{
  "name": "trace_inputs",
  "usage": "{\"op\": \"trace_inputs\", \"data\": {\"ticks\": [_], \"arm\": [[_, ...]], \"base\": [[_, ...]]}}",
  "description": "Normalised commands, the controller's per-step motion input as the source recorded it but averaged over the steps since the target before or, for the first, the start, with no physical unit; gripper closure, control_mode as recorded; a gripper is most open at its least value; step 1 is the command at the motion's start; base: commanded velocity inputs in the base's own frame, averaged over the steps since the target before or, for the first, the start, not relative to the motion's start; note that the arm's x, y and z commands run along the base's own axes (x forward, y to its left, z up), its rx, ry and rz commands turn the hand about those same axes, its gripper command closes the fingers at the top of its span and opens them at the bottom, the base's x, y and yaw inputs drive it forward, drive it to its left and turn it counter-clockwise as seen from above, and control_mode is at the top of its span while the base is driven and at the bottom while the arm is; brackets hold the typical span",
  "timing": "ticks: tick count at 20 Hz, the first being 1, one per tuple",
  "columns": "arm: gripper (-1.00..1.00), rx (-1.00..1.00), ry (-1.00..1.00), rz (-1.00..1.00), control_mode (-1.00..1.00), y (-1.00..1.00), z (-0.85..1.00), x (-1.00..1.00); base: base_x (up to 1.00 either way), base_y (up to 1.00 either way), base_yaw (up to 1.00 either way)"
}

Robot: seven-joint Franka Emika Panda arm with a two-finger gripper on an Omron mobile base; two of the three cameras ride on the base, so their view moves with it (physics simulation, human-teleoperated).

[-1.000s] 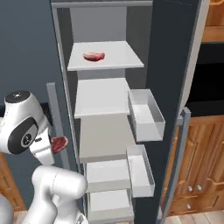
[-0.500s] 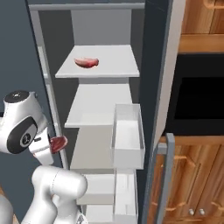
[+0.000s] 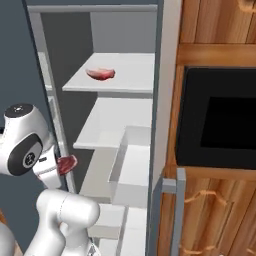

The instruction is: Place the steak on the counter behind the older steak on the same shelf of the fridge to maintain FIFO order. Close the fridge door when finished.

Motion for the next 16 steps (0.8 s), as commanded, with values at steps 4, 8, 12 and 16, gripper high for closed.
{"op": "trace_inputs", "data": {"ticks": [4,8,12,16], "arm": [[1.00,0.00,0.00,0.00,1.00,0.00,0.00,0.00],[1.00,0.00,0.00,0.00,1.00,0.00,0.00,0.00],[1.00,0.00,0.00,0.00,1.00,0.00,0.00,0.00],[1.00,0.00,0.06,0.02,-1.00,-0.12,0.08,1.00]], "base": [[0.53,-0.67,0.22],[0.58,-0.45,0.16],[0.96,0.00,0.01],[0.00,0.00,0.00]]}}
